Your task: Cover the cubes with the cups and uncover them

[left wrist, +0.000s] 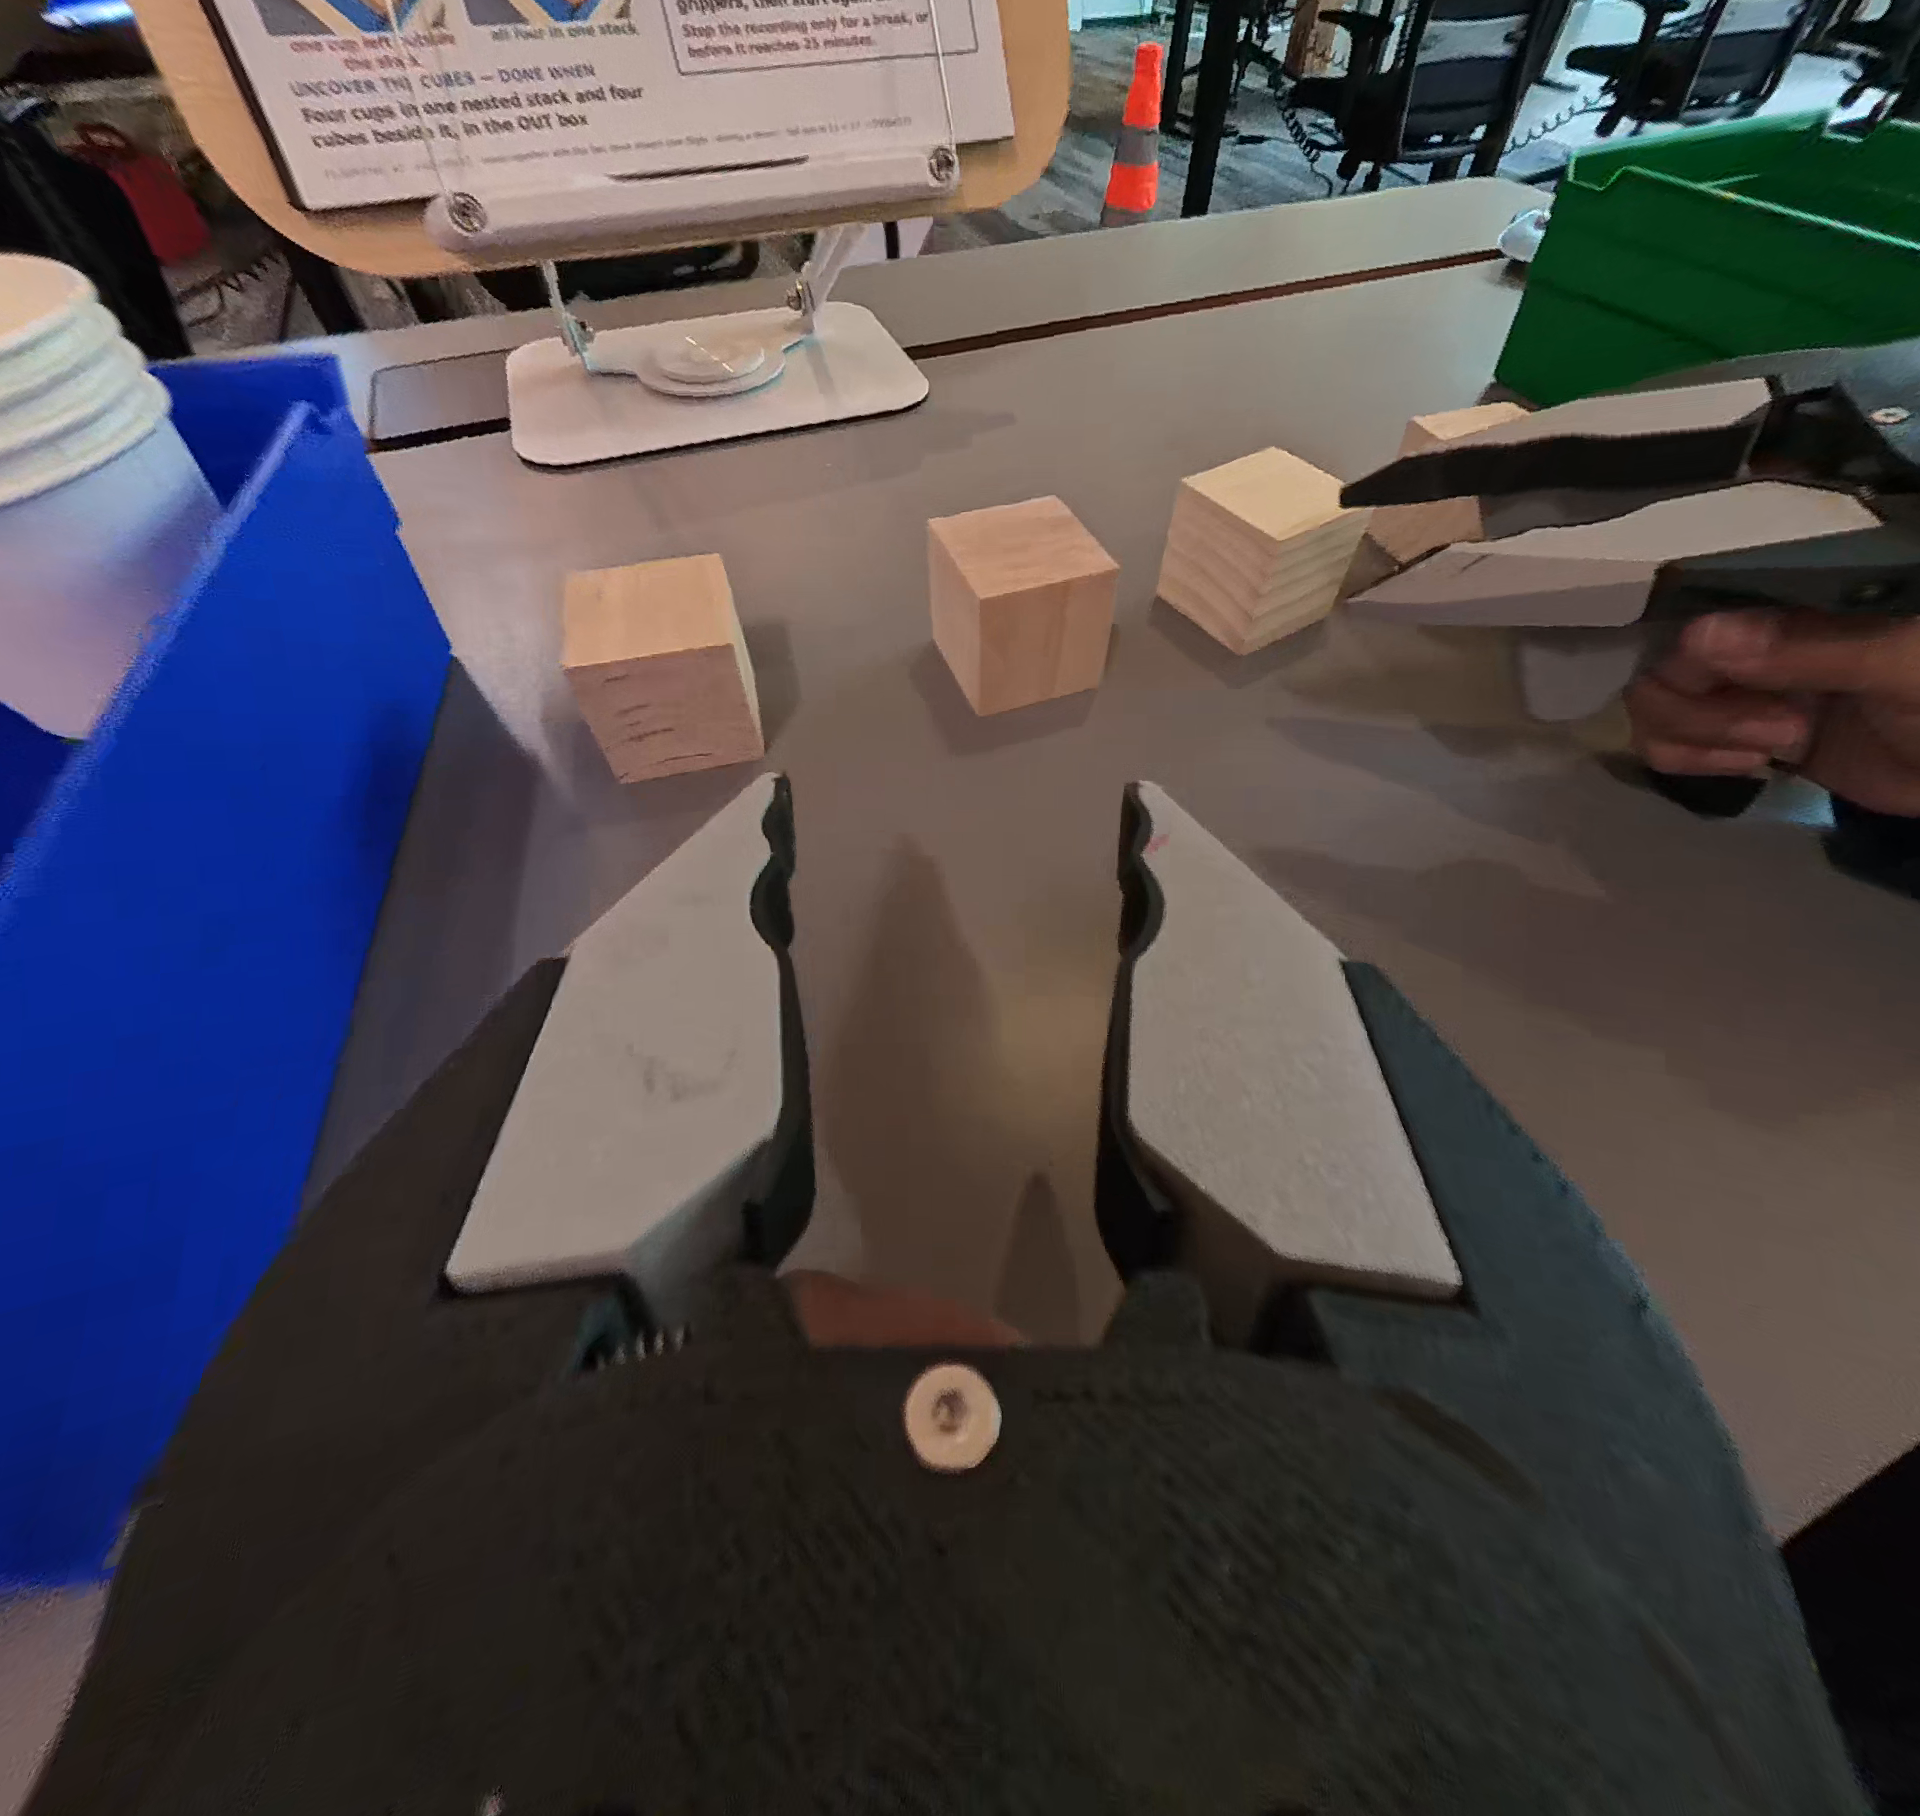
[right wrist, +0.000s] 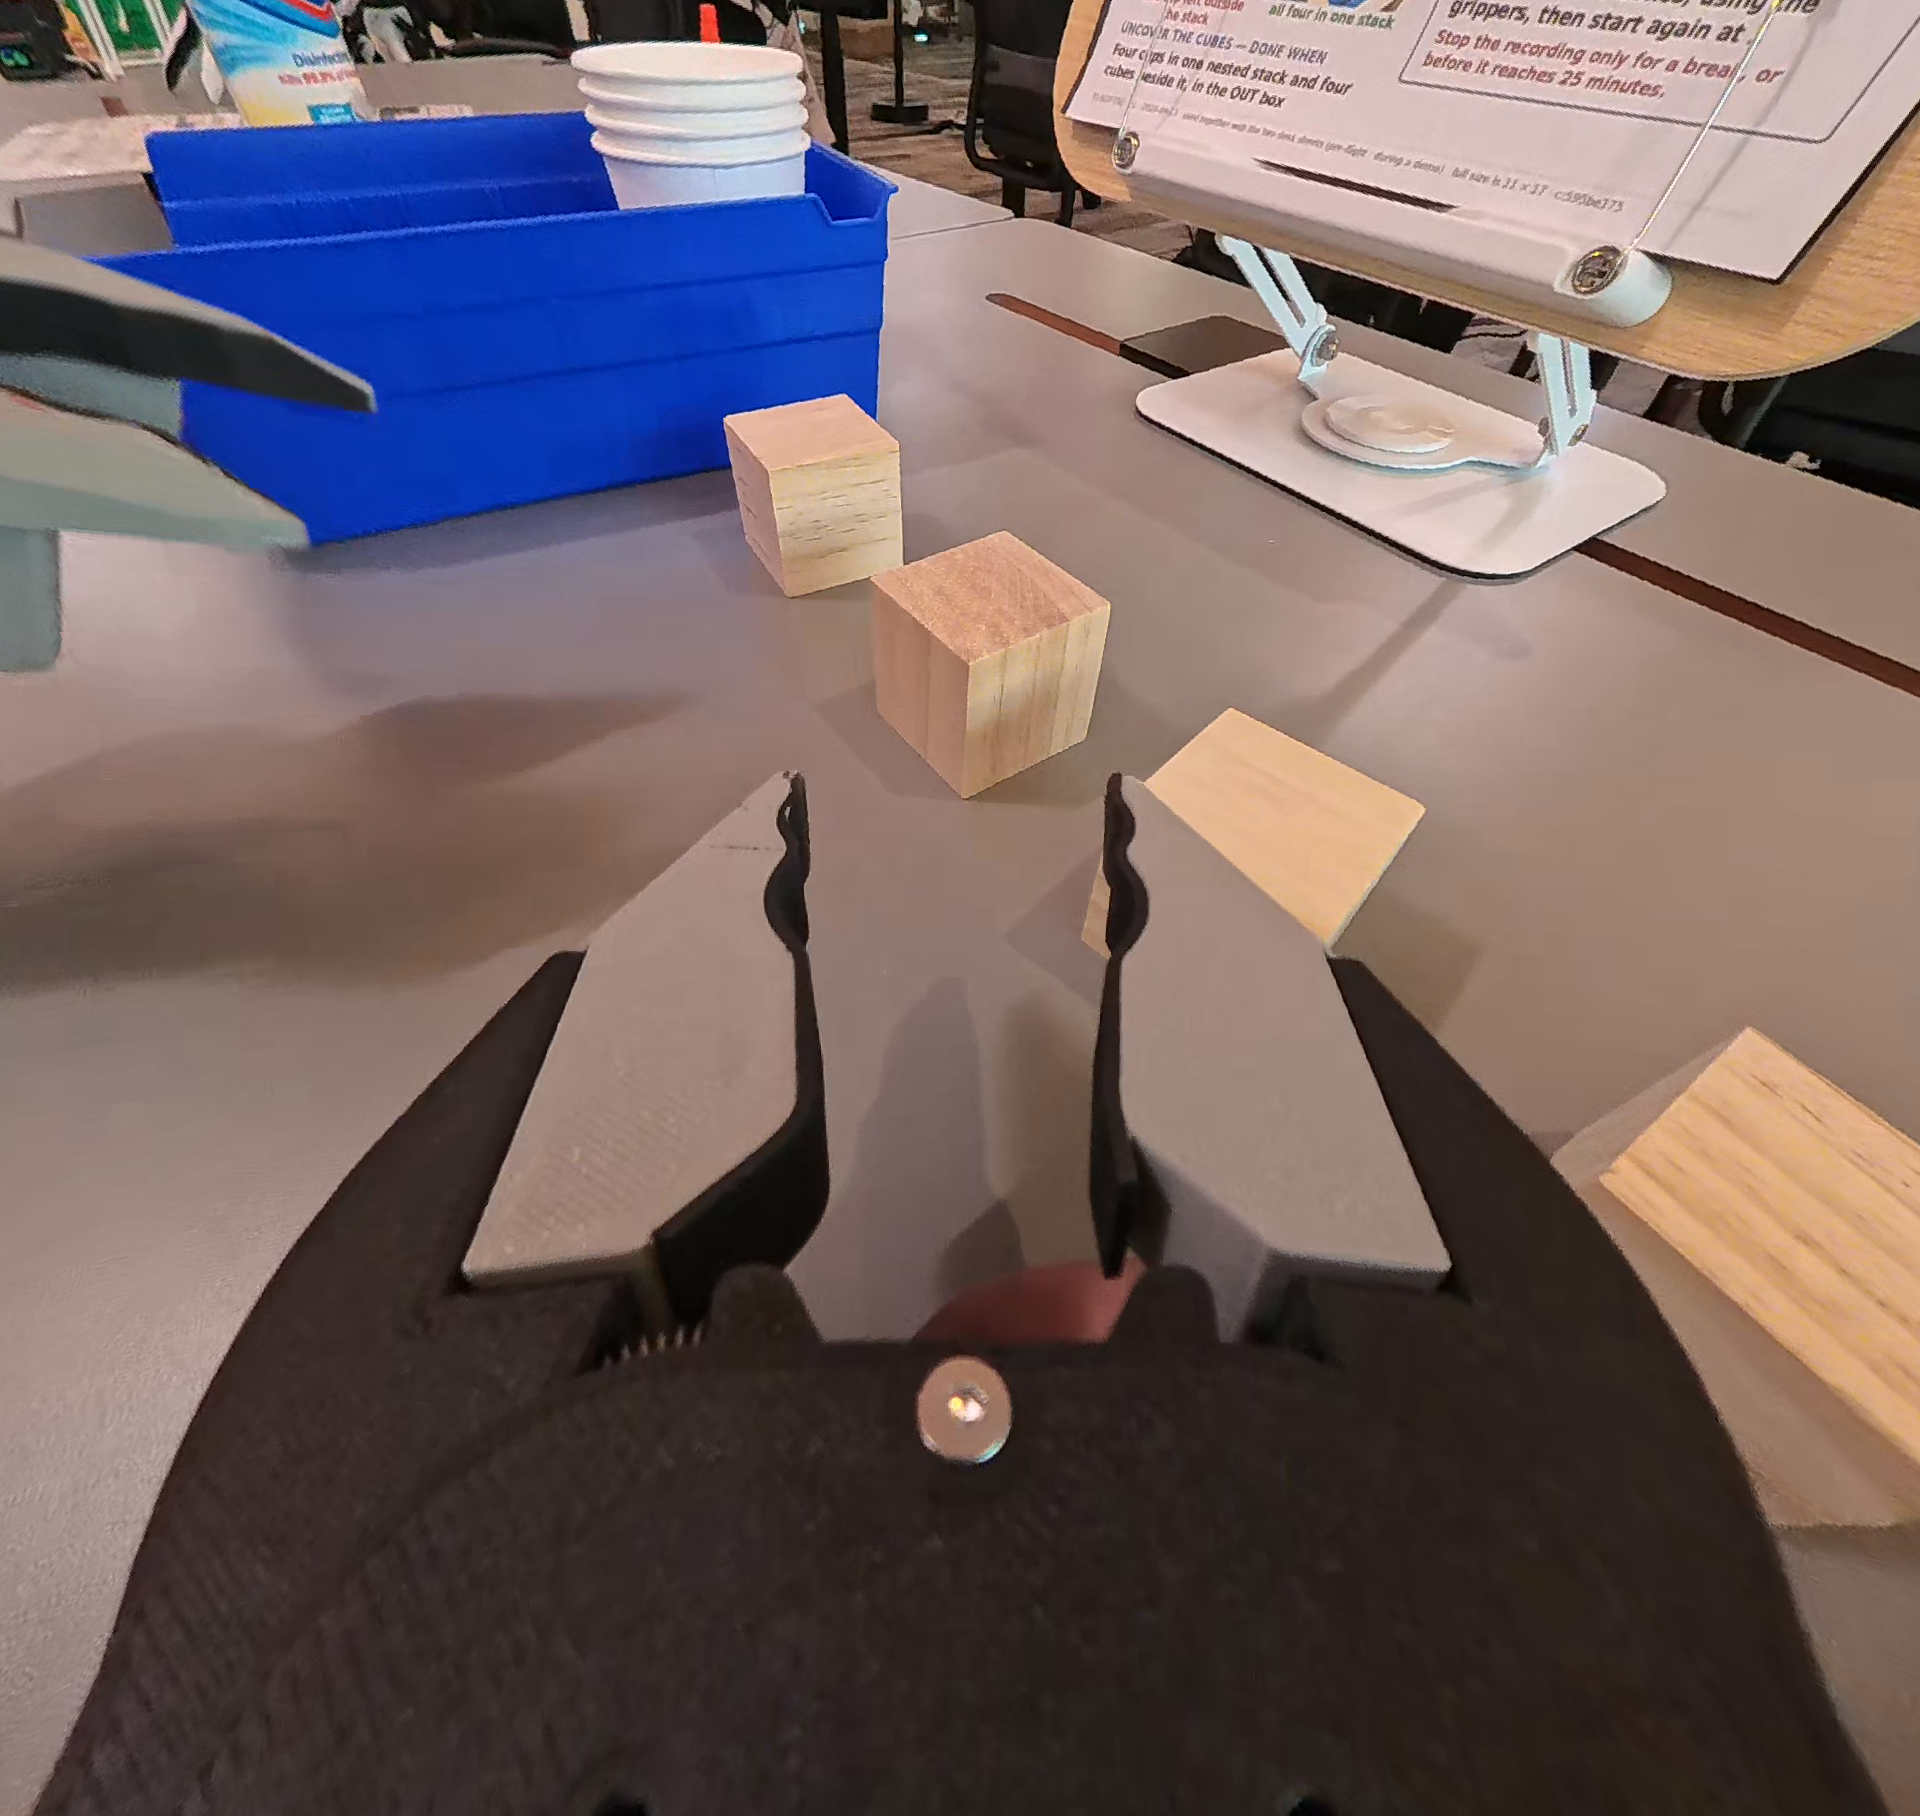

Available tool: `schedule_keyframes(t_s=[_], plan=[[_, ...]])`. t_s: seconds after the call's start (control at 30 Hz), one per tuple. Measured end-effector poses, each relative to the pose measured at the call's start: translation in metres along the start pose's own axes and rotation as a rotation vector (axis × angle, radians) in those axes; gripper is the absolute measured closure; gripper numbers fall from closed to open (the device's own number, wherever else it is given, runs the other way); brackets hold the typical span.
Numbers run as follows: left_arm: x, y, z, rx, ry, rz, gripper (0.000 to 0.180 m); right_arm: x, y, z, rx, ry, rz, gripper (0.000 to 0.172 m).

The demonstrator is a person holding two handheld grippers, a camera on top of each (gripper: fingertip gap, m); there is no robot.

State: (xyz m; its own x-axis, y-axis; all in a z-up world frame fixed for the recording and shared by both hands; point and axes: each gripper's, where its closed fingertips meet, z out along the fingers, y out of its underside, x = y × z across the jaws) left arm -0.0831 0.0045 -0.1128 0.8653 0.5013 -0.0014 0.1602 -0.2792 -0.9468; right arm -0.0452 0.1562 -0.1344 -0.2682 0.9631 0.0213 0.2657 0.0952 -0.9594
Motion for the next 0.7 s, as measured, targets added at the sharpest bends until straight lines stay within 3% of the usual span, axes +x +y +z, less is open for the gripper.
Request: schedule_keyframes(t_s=[0.2,0.53,0.7], plan=[[-0.025,-0.031,-0.026,0.052,-0.032,0.006,0.118,0.002,0.001,0.000,-0.006,0.006,0.008,0.118],[-0.074,-0.018,-0.045,-0.044,-0.173,-0.030,0.119,0.003,0.001,0.000,-0.008,0.012,0.006,0.119],[-0.099,-0.030,-0.061,0.022,-0.240,-0.093,0.120,0.006,0.002,-0.001,-0.008,0.022,0.009,0.120]])
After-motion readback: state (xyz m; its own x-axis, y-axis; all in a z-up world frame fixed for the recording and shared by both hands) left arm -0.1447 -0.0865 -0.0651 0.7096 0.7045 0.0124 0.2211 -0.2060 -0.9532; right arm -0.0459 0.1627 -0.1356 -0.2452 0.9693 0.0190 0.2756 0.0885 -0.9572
